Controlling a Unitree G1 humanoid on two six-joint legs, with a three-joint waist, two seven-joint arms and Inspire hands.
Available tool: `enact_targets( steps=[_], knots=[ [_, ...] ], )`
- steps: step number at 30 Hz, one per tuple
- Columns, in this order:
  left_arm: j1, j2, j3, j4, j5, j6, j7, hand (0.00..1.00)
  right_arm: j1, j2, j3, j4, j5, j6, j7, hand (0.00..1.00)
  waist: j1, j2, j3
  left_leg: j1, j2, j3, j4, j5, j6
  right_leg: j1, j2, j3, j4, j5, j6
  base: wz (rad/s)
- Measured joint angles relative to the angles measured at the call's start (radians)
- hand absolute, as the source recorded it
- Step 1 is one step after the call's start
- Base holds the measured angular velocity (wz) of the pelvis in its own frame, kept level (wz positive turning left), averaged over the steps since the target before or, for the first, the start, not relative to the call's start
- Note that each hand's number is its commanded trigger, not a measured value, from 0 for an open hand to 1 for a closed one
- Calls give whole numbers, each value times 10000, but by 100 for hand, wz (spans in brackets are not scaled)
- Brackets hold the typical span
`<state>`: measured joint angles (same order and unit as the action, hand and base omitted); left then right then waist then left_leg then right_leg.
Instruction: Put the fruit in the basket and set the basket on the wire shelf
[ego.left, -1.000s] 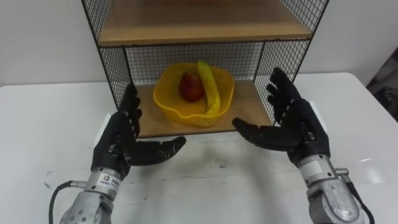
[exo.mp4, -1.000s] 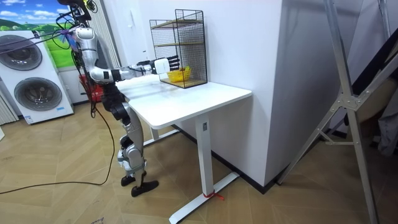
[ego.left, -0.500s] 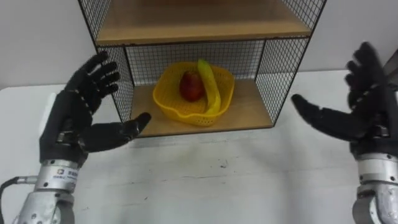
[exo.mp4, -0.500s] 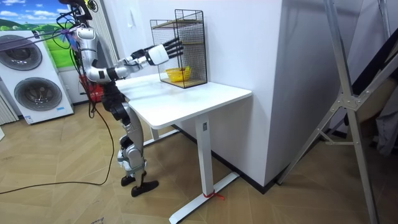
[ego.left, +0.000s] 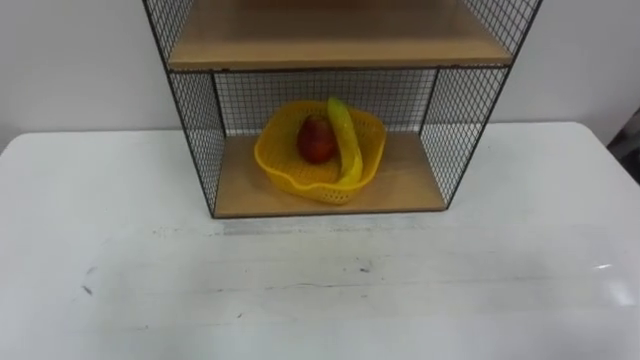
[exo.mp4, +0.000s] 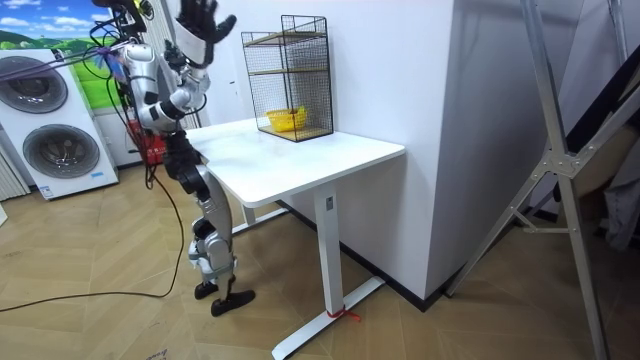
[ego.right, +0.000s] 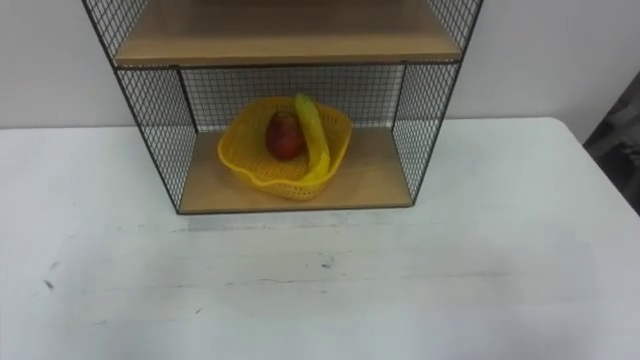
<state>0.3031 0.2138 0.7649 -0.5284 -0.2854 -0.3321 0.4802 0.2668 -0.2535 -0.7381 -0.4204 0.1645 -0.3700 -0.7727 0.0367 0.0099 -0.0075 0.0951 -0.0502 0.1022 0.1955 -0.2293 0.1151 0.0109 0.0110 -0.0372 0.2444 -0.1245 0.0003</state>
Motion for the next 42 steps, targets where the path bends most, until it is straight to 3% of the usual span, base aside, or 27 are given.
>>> enact_targets(
  steps=[2, 6, 8, 11, 13, 18, 21, 24, 27, 29, 34, 36, 39, 41, 42],
  knots=[
    [81, 90, 762, 24, -176, -15, 845, 0, 120, -284, -532, 142, -46, 0, -728, 0, -11, -68, 31, -2, -20, -52, 0, 1, 8, -74, -69, -94, 174, -97, 0, 8],
    [419, 99, 1223, 413, -385, -10, 2109, 0, 122, -334, -1090, 738, -152, 65, -1682, 0, -17, -78, 47, -65, -32, -120, 24, 21, 35, -103, -74, -213, 119, -101, -3, 7],
    [540, 294, 1469, 1262, -407, 52, 2809, 0, 212, -528, -1602, 1447, 152, 404, -2206, 0, -24, -102, 39, -151, -114, -240, 25, 5, 11, -231, -118, -334, 206, -235, -28, 11],
    [920, 330, 1960, 2104, -697, 333, 3638, 0, 494, -572, -2311, 1910, 881, 844, -2764, 0, -13, -91, 45, -315, -149, -243, 37, 22, 39, -476, -155, -338, 388, -345, -28, 2],
    [1138, 388, 2112, 2581, -825, 403, 4085, 0, 732, -600, -2526, 2344, 1361, 879, -2952, 0, -32, -104, 46, -447, -151, -278, 83, 22, 39, -585, -185, -393, 424, -350, -36, 6],
    [1309, 403, 1844, 4468, -1796, 752, 4907, 0, 1444, -555, -2288, 4712, 3292, 1420, -2989, 0, -63, -138, 58, -589, -174, -488, 87, 40, 32, -607, -275, -544, 469, -361, -35, 11],
    [1322, 377, 1331, 6086, -2627, 989, 4992, 0, 1520, -310, -2103, 6874, 4524, 1746, -2799, 0, -12, -139, 51, -656, -171, -557, 102, 42, 23, -635, -270, -565, 457, -361, -36, 7],
    [1471, 342, 714, 8238, -3952, 1072, 4825, 0, 1606, 124, -1463, 8978, 6025, 1915, -2521, 0, -14, -85, 45, -701, -163, -562, 97, 20, -33, -692, -260, -549, 462, -367, -45, 0],
    [1479, 277, 281, 9966, -4740, 1133, 4433, 0, 1617, 511, -1335, 9733, 7002, 1975, -2354, 0, -35, -33, 32, -684, -166, -562, 89, 24, -41, -668, -256, -533, 451, -377, -62, 0],
    [1466, 23, -206, 11652, -5018, 1355, 3820, 0, 1606, 701, -1045, 10829, 7338, 1984, -1931, 0, -101, 1, -13, -656, -166, -558, 90, 23, -43, -631, -255, -510, 439, -382, -69, 0],
    [1398, -514, -893, 14699, -5041, 1890, 2204, 0, 1467, 929, -372, 13293, 7208, 2177, -802, 0, -225, -12, -7, -395, -159, -553, 69, 12, -56, -302, -245, -486, 278, -382, -70, 0],
    [1458, -878, -1032, 15856, -3843, 2241, 1208, 0, 1194, 945, 192, 14905, 5925, 2427, 8, 0, -267, -9, -6, -207, -155, -509, 40, 11, -59, -131, -227, -405, 166, -386, -71, -4],
    [1347, -991, -1701, 16540, -1739, 2835, 160, 0, 798, 946, 1164, 16110, 4418, 2952, 909, 0, -340, -33, 7, -7, -129, -517, 27, 13, -68, 107, -196, -422, -38, -387, -71, 3],
    [1039, -902, -3249, 16480, 576, 3428, -688, 0, 254, 915, 3019, 16738, 2981, 3471, 1749, 0, -335, -89, 43, -4, -131, -530, 23, 56, -101, 126, -193, -434, -90, -337, -81, 0],
    [869, -837, -3694, 16464, 1078, 3567, -867, 0, 67, 899, 3552, 16850, 2704, 3601, 1971, 0, -336, -107, 54, -5, -131, -532, 23, 68, -106, 122, -196, -455, -89, -320, -89, 0]
  ],
)
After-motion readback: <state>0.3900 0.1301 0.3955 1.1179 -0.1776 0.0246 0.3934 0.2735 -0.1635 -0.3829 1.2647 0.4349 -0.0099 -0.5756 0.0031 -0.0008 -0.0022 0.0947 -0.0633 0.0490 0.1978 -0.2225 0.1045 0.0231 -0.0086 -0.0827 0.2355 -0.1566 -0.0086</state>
